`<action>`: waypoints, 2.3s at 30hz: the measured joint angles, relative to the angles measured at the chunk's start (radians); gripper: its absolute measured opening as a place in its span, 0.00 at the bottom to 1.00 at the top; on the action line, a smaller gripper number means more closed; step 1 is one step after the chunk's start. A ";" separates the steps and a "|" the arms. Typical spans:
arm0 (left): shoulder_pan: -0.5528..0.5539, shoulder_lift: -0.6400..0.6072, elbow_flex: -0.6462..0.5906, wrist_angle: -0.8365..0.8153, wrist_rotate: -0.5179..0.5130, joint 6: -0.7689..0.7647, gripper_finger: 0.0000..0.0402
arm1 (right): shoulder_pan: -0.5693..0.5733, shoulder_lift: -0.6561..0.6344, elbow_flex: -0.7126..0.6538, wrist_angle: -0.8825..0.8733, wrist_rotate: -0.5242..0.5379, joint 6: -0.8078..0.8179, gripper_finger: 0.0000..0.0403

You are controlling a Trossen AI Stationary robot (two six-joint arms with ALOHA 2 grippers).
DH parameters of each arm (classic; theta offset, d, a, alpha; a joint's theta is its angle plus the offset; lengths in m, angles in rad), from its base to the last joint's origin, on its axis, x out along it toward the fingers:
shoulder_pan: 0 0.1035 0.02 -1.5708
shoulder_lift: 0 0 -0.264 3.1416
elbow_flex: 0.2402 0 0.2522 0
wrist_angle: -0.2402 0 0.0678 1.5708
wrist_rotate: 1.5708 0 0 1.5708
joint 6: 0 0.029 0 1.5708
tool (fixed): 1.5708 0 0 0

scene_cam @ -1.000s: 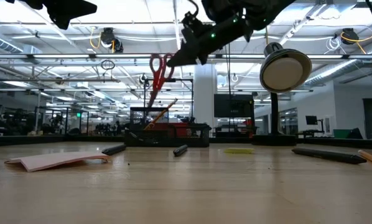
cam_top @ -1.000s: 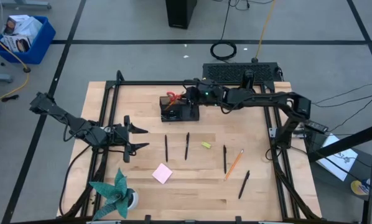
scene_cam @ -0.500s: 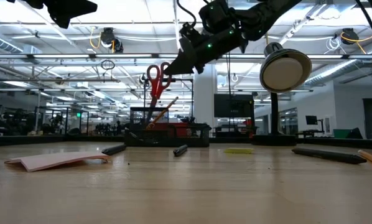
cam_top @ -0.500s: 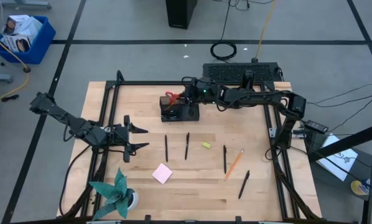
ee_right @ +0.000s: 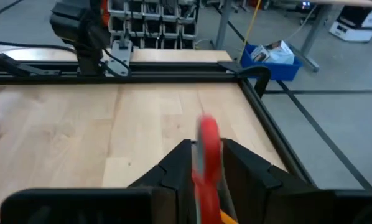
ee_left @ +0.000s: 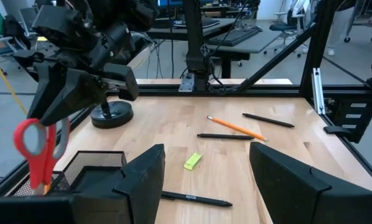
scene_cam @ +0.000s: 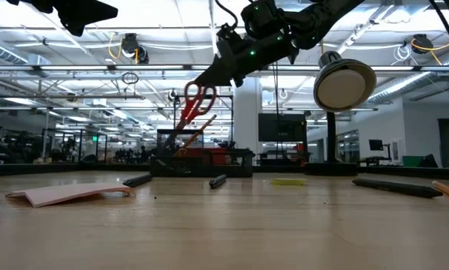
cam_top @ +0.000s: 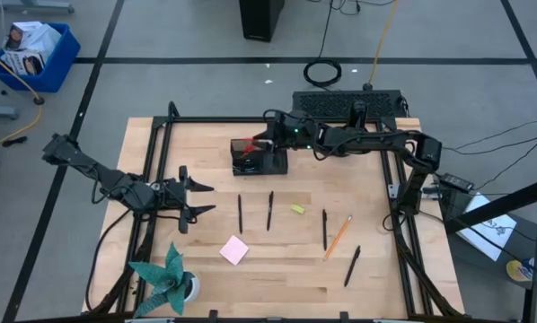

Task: Pick and place office supplies into organizer
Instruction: Put the red scissors into the black desk organizer

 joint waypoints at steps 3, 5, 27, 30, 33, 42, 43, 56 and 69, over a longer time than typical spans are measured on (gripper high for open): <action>0.000 0.000 0.000 -0.003 0.000 -0.014 0.60 | 0.001 -0.009 0.000 0.007 0.000 -0.016 0.24; 0.000 0.000 0.000 -0.002 0.000 -0.019 0.60 | 0.008 -0.018 0.000 0.008 0.001 -0.035 0.26; 0.013 0.105 0.000 0.067 -0.011 -0.028 0.60 | 0.101 -0.149 -0.003 -0.302 0.173 -0.067 0.26; 0.013 0.105 0.000 0.080 0.022 -0.024 0.60 | 0.108 -0.149 -0.034 -0.381 0.265 -0.071 0.26; 0.013 0.105 0.000 0.079 0.025 -0.025 0.60 | 0.116 -0.178 -0.075 -0.462 0.294 -0.071 0.26; 0.021 0.110 0.000 0.062 0.024 -0.016 0.60 | 0.247 -0.317 -0.278 -0.426 0.372 -0.562 0.27; 0.021 0.114 0.000 0.064 0.024 -0.013 0.60 | 0.262 -0.315 -0.319 -0.371 0.389 -0.653 0.27; 0.029 0.119 0.000 0.065 0.025 0.006 0.60 | 0.253 -0.283 -0.535 0.223 0.548 -0.972 0.28; 0.040 0.118 0.000 0.072 0.027 0.024 0.60 | 0.228 -0.202 -0.496 0.266 0.535 -1.065 0.28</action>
